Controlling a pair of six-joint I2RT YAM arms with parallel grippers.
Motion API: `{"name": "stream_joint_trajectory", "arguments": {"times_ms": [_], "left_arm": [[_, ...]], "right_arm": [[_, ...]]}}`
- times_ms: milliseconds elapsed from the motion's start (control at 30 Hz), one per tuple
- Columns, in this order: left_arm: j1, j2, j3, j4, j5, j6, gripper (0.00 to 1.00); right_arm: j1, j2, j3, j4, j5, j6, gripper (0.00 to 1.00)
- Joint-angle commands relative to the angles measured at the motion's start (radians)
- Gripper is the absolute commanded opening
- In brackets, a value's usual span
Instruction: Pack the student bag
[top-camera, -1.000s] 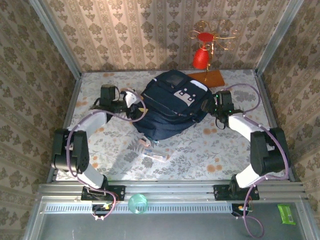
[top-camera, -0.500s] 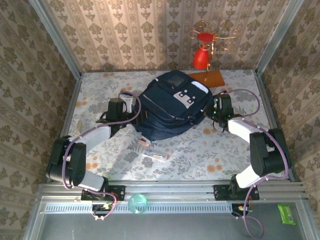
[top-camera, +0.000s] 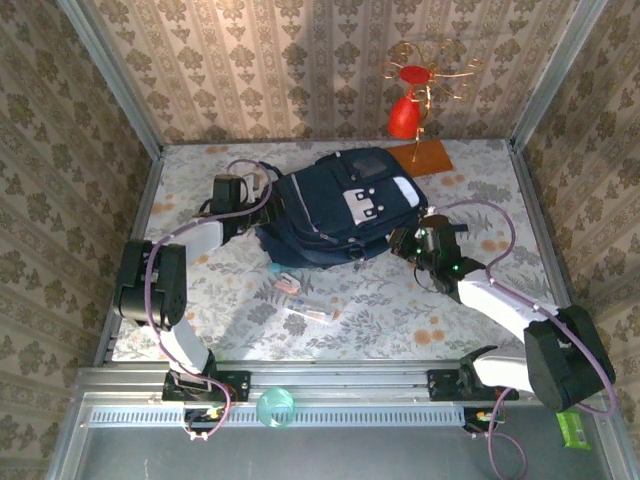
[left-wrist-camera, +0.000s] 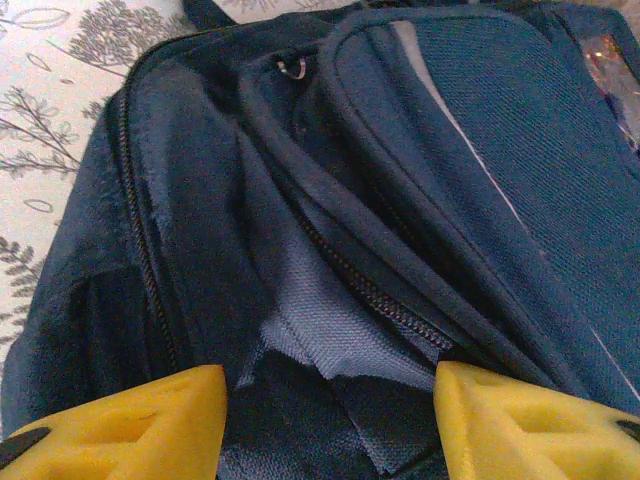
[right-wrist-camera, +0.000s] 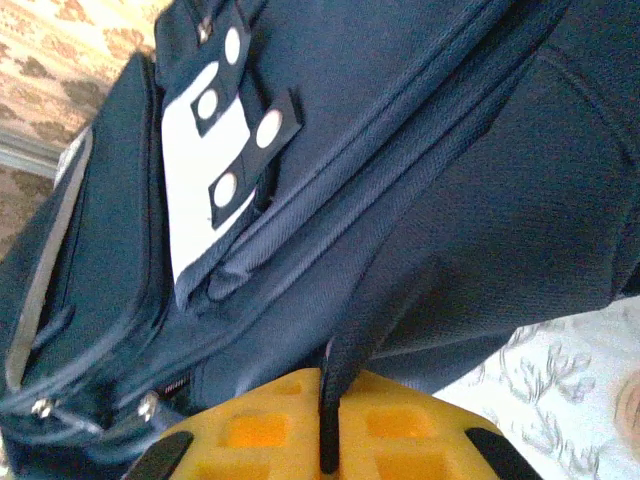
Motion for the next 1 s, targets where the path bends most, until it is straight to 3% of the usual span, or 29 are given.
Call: {"name": "stream_joint_trajectory", "arguments": {"times_ms": [0, 100, 200, 333, 433, 533, 767, 967], "left_arm": [[0.013, 0.043, 0.063, -0.026, 0.004, 0.02, 0.58], [0.026, 0.071, 0.086, -0.039, 0.007, 0.03, 0.58], [0.031, 0.077, 0.095, -0.053, 0.009, 0.039, 0.58], [0.031, 0.047, 0.083, -0.061, -0.003, 0.046, 0.62], [0.03, -0.016, 0.037, -0.043, -0.051, 0.028, 0.67], [0.025, -0.097, -0.028, -0.028, -0.096, -0.002, 0.7], [-0.082, -0.22, -0.166, -0.008, -0.036, -0.082, 0.71], [-0.149, -0.207, -0.191, -0.012, -0.031, -0.121, 0.7]], "right_arm": [[0.04, -0.048, -0.042, 0.011, 0.028, 0.02, 0.18], [0.053, -0.061, -0.053, -0.078, 0.048, -0.04, 0.32], [0.057, -0.144, -0.04, -0.248, 0.16, -0.173, 0.44], [0.093, -0.259, -0.021, -0.35, 0.264, -0.3, 0.51], [0.157, -0.26, 0.013, -0.365, 0.316, -0.352, 0.53], [0.216, -0.196, 0.06, -0.324, 0.296, -0.411, 0.54], [0.245, 0.113, 0.266, -0.339, 0.074, -0.501, 0.56], [0.243, 0.29, 0.351, -0.349, 0.045, -0.503, 0.55]]}}
